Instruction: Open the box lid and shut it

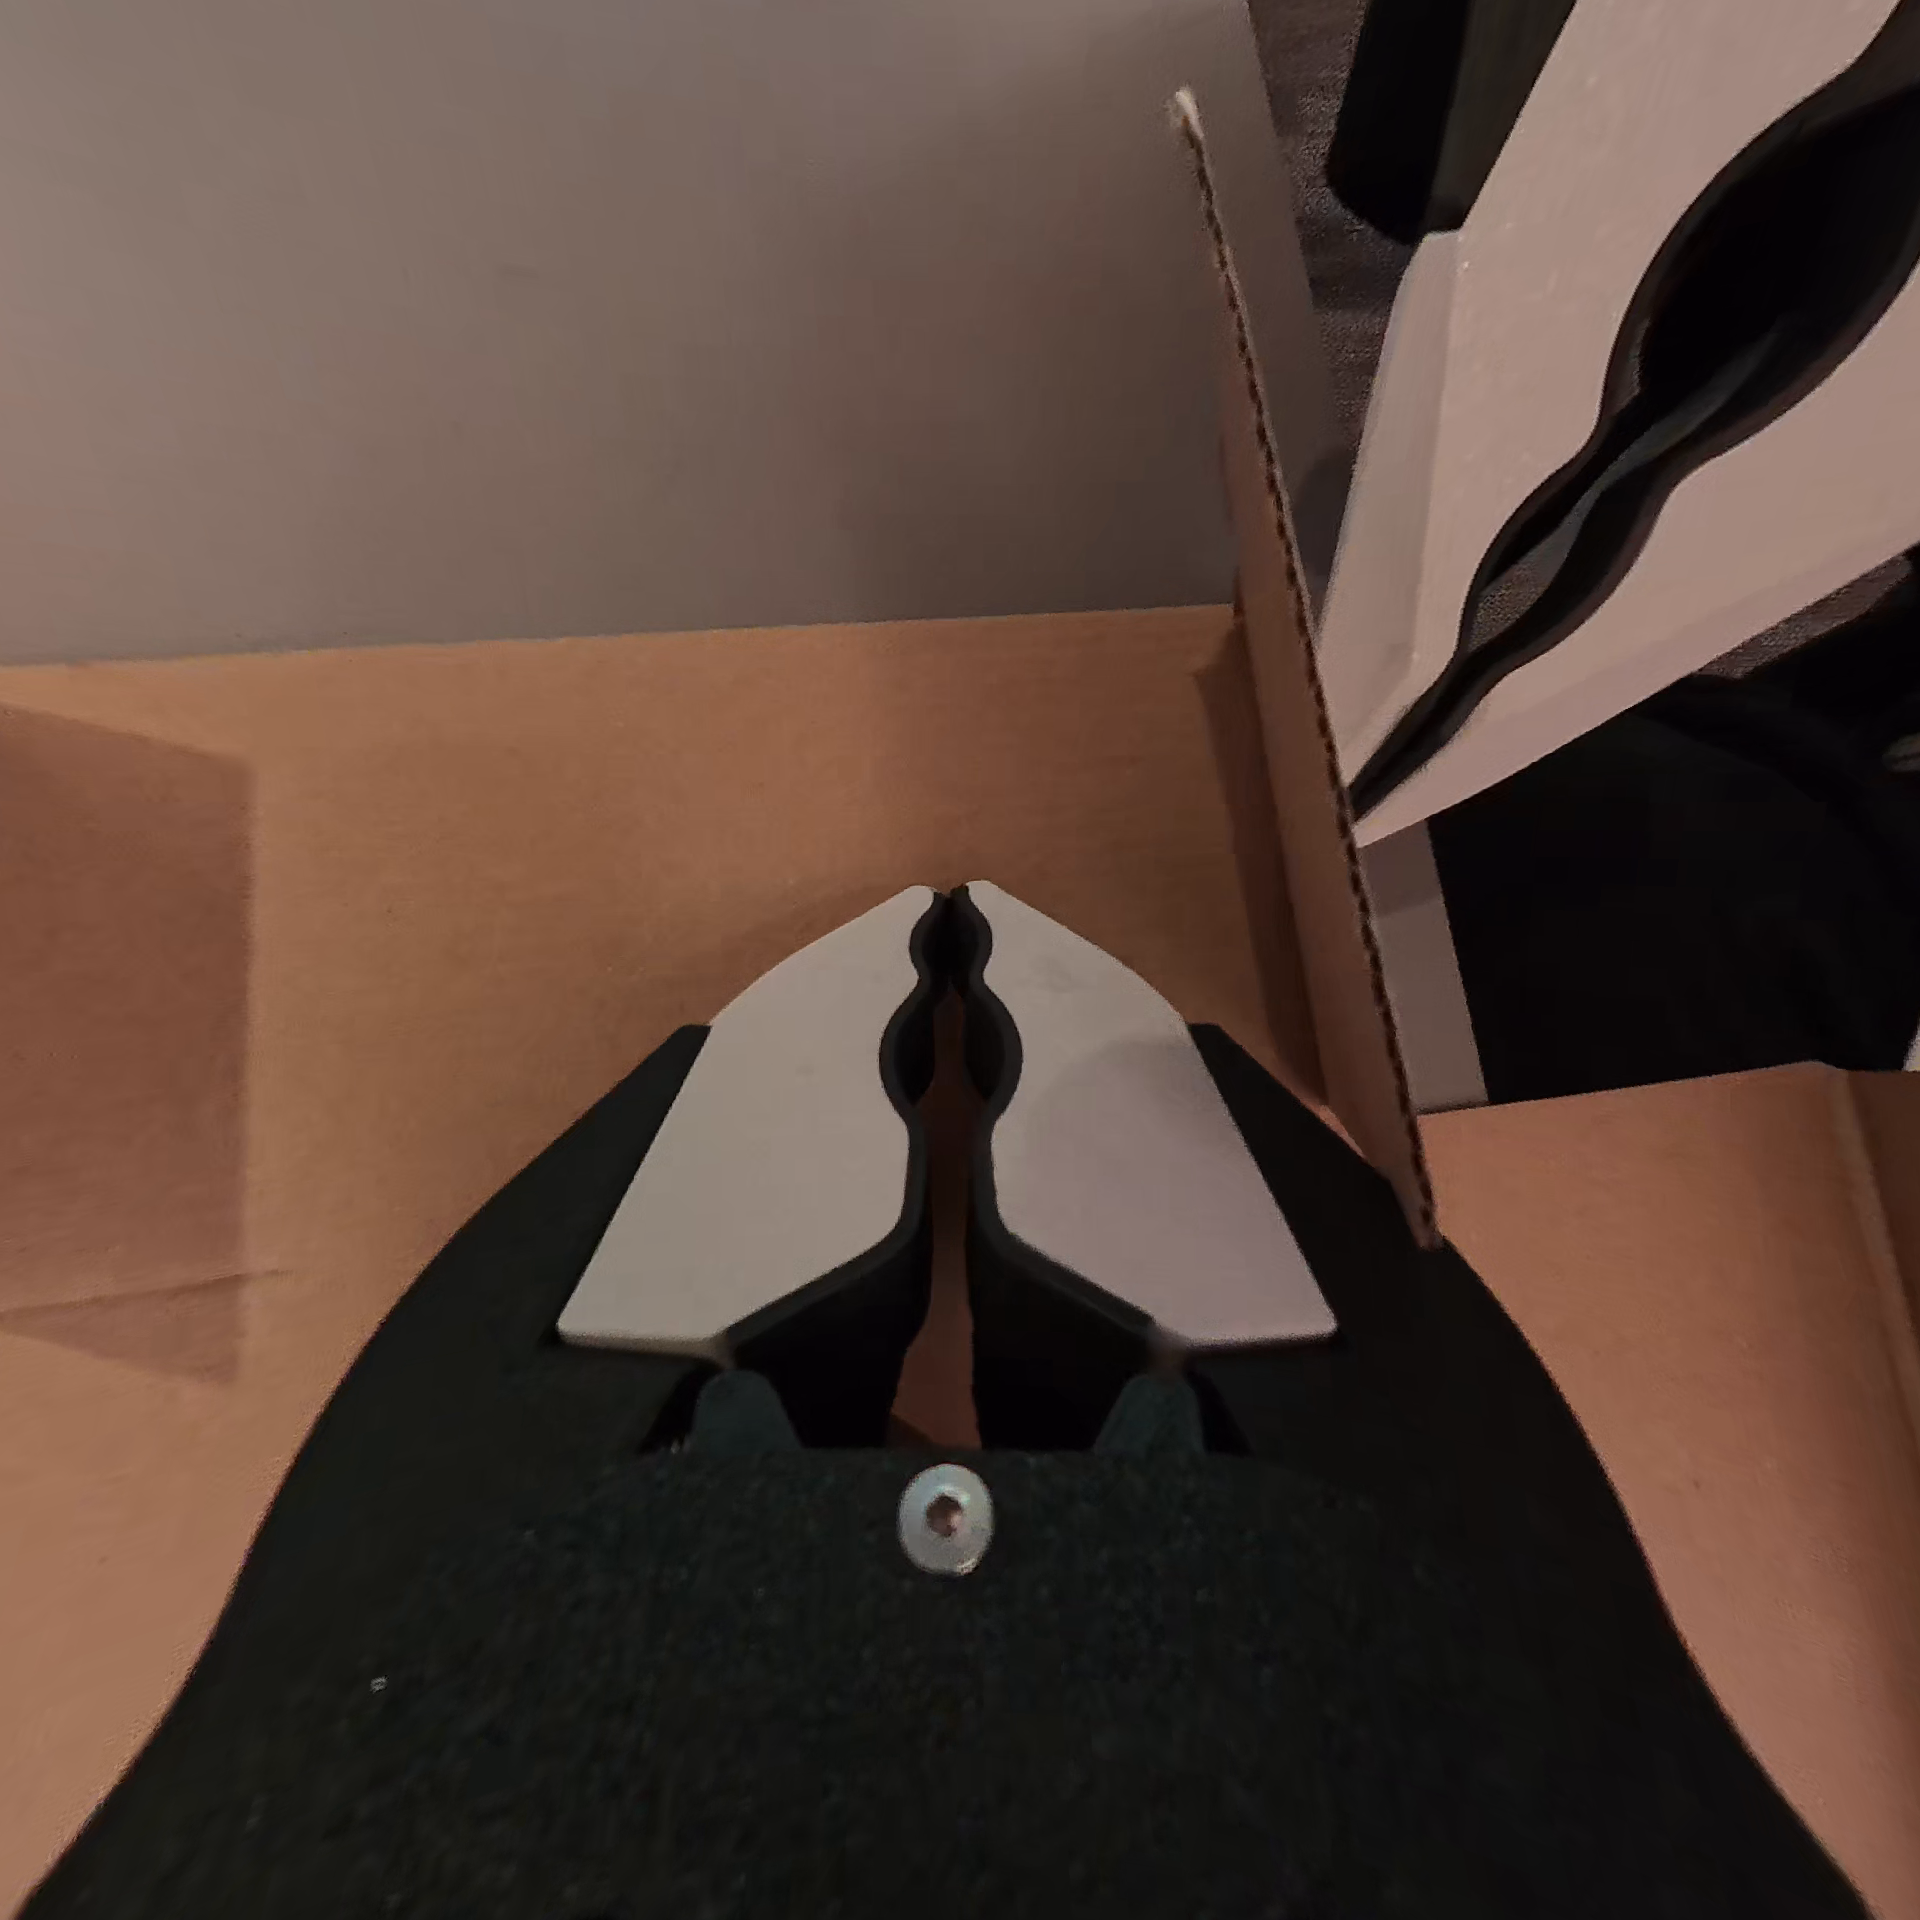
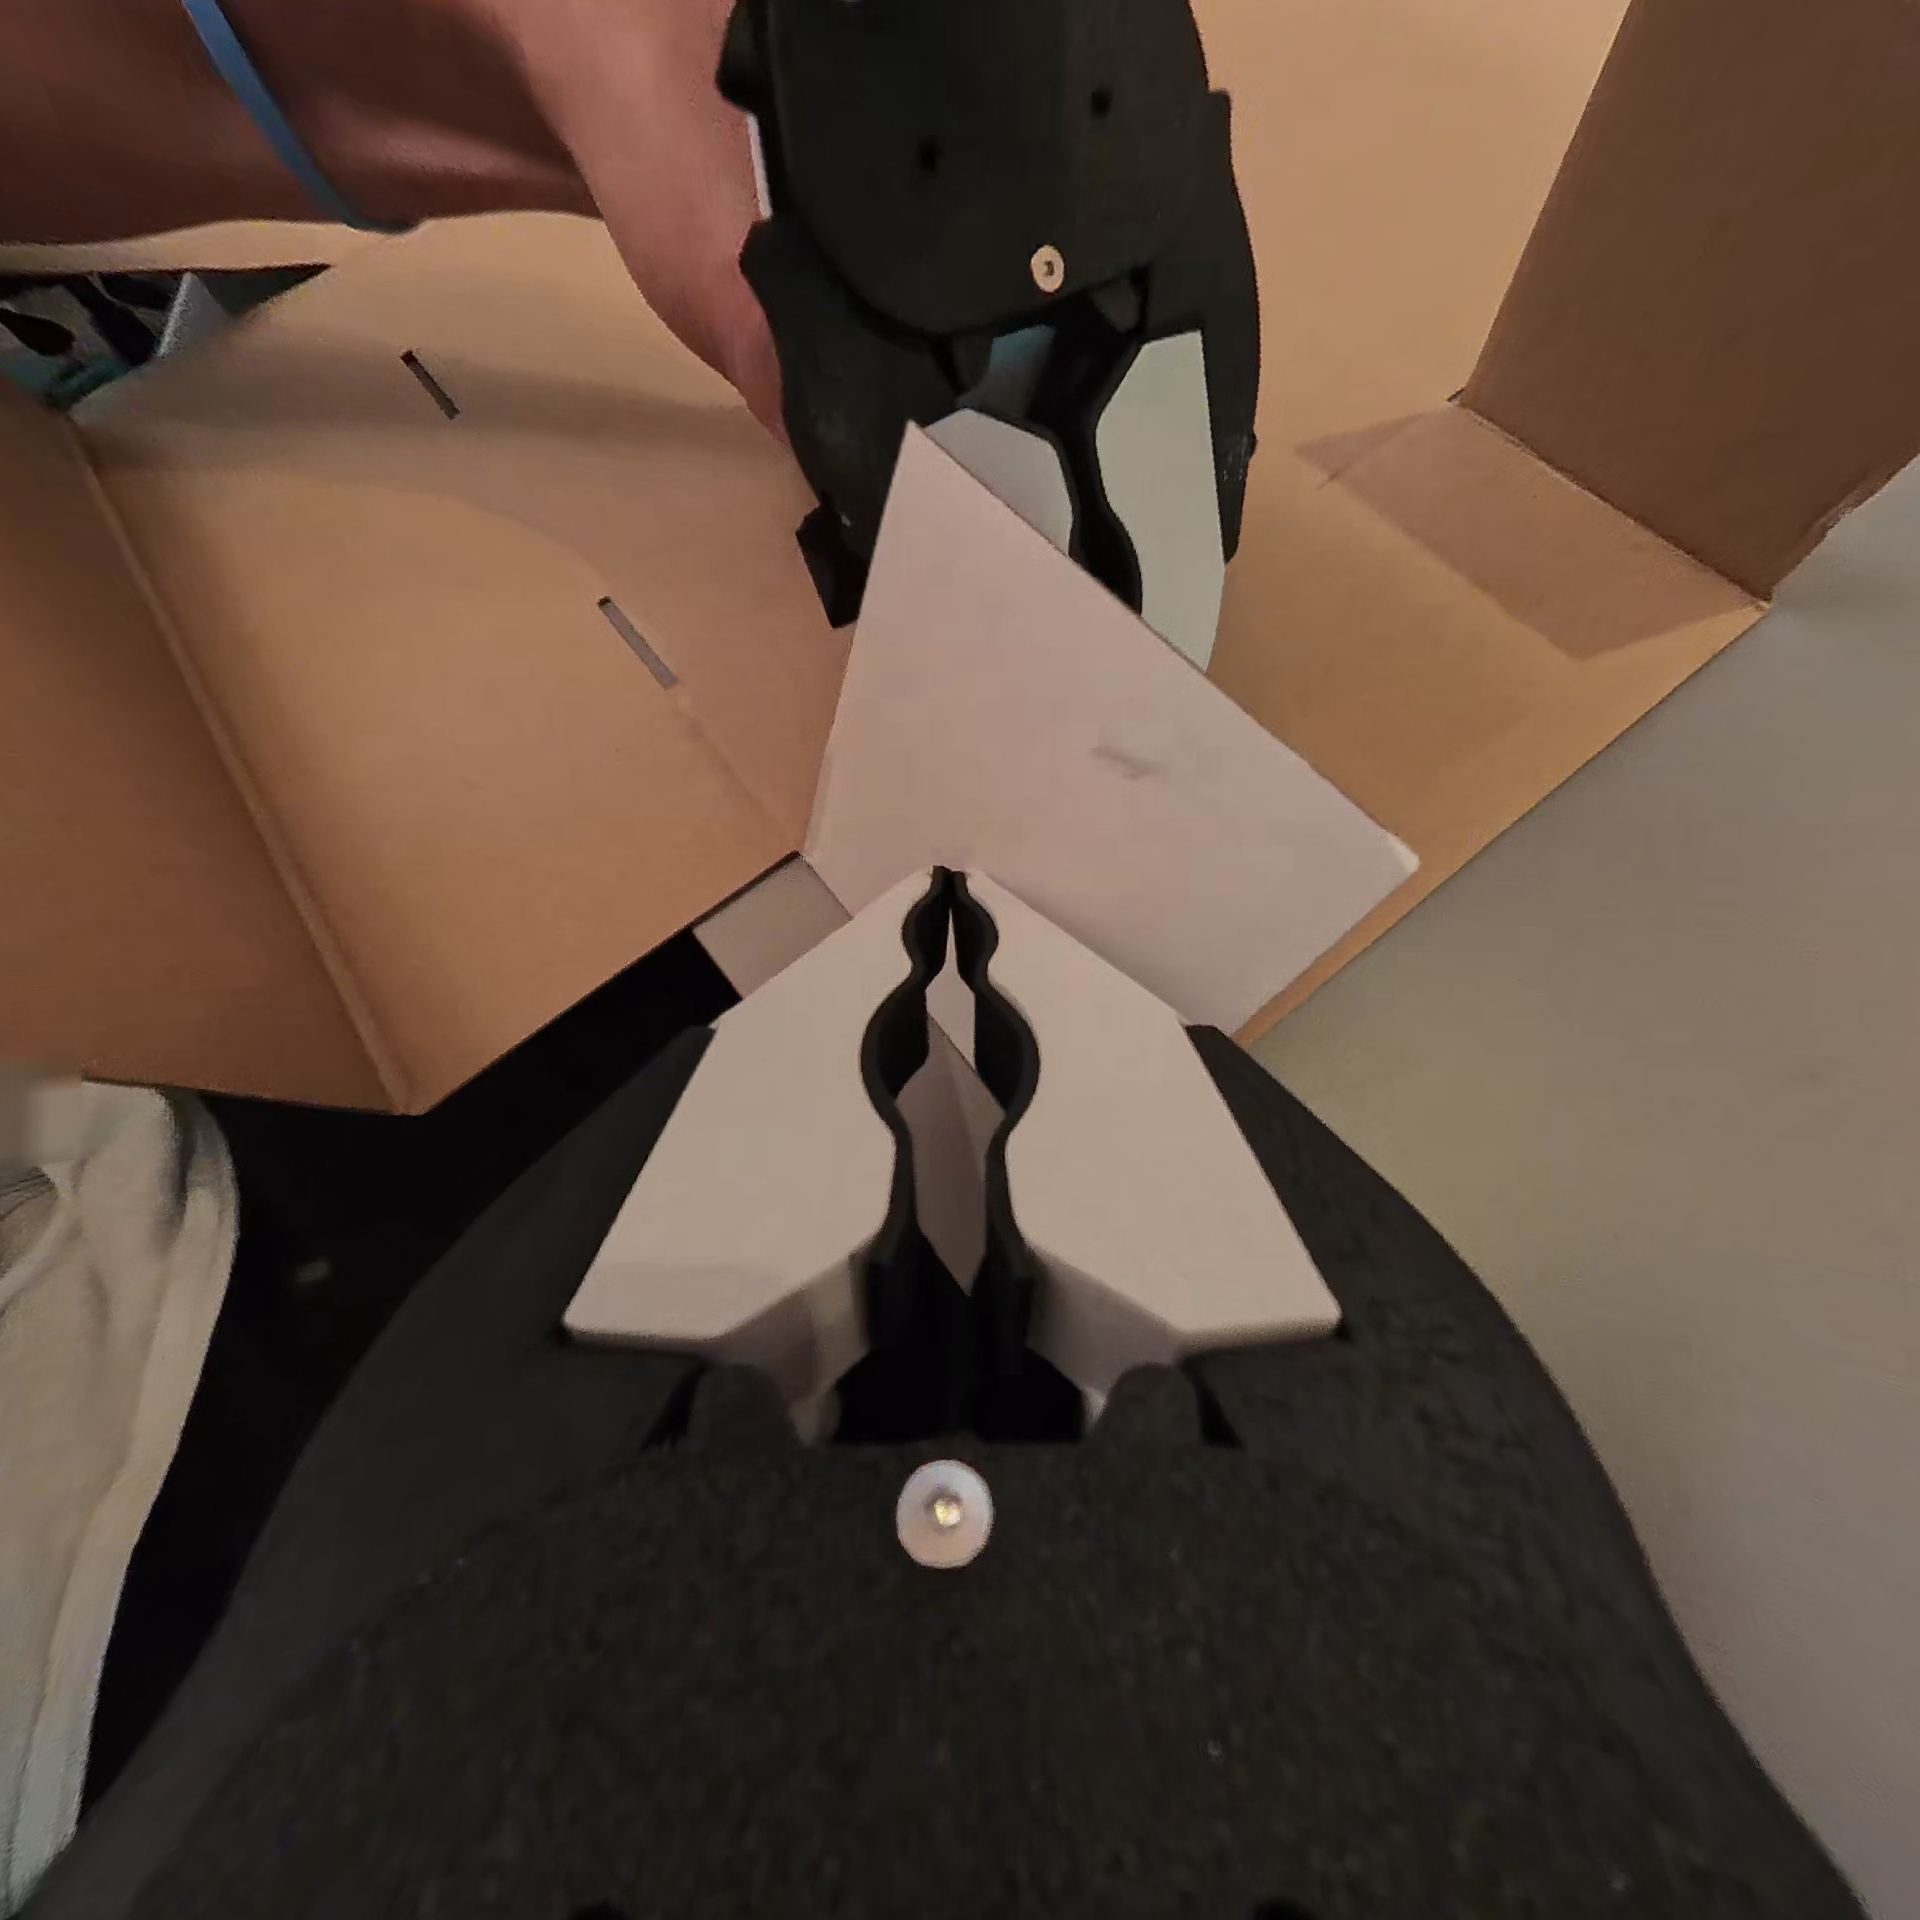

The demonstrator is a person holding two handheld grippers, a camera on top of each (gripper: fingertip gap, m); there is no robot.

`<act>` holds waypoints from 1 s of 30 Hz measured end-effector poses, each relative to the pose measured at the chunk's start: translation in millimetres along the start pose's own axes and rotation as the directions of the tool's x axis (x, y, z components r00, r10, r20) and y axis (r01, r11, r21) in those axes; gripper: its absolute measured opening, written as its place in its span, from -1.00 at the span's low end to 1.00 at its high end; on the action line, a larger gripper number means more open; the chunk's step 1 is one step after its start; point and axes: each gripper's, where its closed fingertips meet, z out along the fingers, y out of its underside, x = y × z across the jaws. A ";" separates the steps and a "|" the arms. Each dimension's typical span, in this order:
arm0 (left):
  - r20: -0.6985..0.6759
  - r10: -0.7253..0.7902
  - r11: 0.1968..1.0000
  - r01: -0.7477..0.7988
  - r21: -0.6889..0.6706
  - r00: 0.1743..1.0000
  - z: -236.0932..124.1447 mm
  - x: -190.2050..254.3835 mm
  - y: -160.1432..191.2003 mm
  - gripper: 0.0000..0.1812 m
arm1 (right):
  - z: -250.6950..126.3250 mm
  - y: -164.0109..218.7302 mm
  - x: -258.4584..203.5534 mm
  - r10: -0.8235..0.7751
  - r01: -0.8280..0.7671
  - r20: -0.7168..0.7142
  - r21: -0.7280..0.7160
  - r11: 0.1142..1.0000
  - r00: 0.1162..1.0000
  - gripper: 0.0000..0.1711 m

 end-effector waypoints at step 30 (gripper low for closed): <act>0.084 -0.127 0.992 0.124 0.037 0.988 -25.3 -71.6 15.1 -1.00 | 42.5 -13.0 60.9 -0.127 0.090 -0.187 -0.192 0.977 0.974 -1.00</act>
